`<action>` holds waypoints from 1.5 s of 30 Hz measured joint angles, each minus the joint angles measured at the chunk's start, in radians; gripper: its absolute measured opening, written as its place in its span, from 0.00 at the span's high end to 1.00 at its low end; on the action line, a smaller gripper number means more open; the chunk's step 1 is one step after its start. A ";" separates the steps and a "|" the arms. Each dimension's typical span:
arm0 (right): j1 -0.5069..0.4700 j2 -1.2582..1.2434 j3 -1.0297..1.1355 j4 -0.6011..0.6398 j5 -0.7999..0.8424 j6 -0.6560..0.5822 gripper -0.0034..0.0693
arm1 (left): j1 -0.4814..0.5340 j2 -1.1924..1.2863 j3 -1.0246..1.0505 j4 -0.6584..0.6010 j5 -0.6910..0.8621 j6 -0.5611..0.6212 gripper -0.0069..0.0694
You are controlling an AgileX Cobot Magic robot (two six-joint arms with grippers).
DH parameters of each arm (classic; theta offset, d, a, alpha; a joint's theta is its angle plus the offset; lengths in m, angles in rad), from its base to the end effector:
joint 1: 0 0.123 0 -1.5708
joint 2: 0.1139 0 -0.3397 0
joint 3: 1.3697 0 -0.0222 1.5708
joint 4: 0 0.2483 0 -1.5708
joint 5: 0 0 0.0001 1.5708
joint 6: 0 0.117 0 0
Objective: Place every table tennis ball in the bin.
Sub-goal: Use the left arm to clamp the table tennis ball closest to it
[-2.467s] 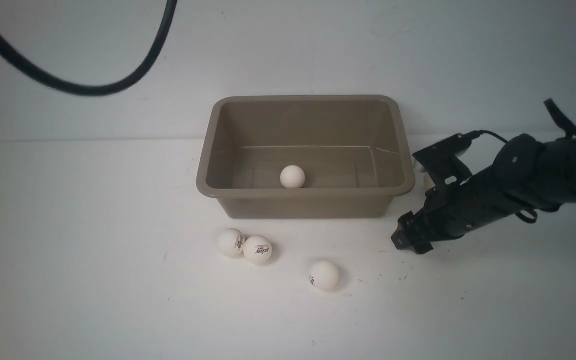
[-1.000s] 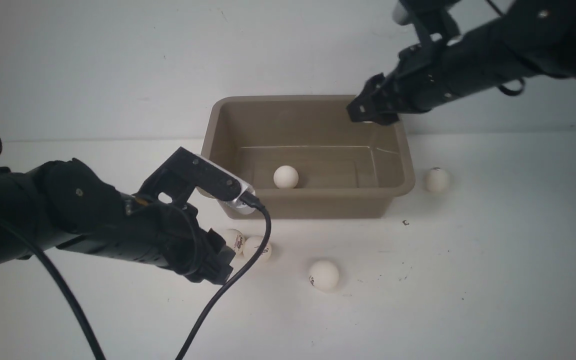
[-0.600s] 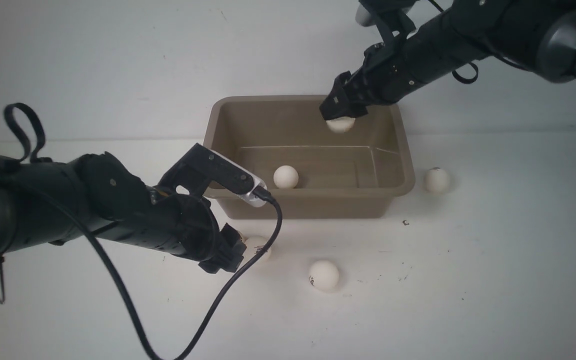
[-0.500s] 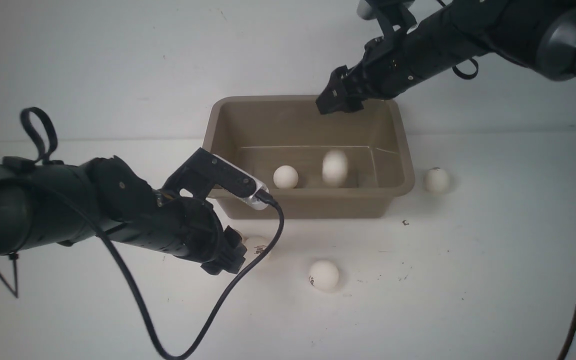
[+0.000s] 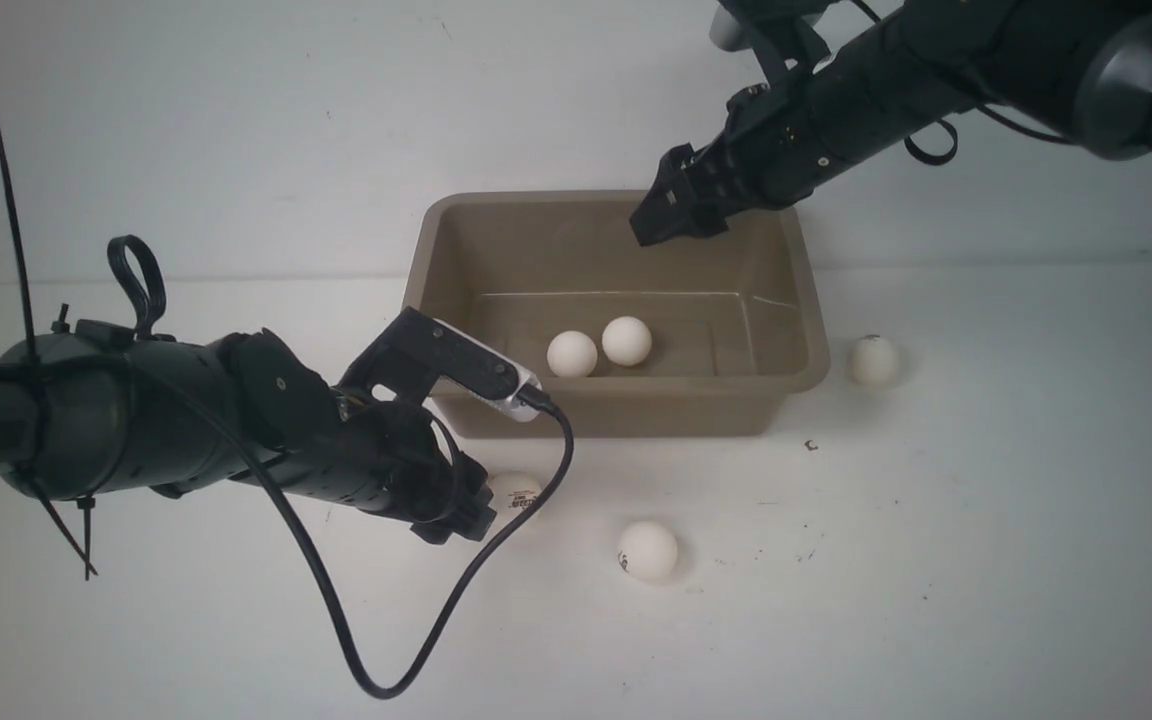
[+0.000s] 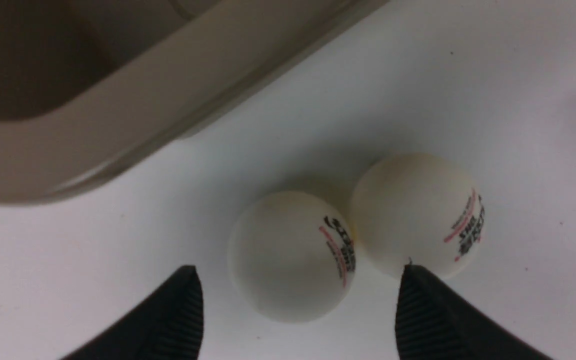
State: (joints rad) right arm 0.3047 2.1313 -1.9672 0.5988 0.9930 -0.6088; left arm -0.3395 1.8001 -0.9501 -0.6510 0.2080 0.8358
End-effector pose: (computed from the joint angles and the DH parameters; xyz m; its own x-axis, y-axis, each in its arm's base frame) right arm 0.4783 0.2084 0.3057 -0.6384 -0.4312 -0.6376 -0.6968 0.6758 0.2406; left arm 0.3521 -0.1399 0.1943 -0.6632 0.4384 -0.6066 0.5400 0.8415 0.0178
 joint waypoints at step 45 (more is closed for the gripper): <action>0.000 0.000 0.000 0.014 0.013 0.007 0.19 | 0.000 0.175 -0.113 -0.102 -0.083 0.000 0.45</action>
State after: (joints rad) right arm 0.3047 2.1313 -1.9672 0.6132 1.0059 -0.6023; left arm -0.3395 1.9747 -1.0626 -0.7532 0.1252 0.8358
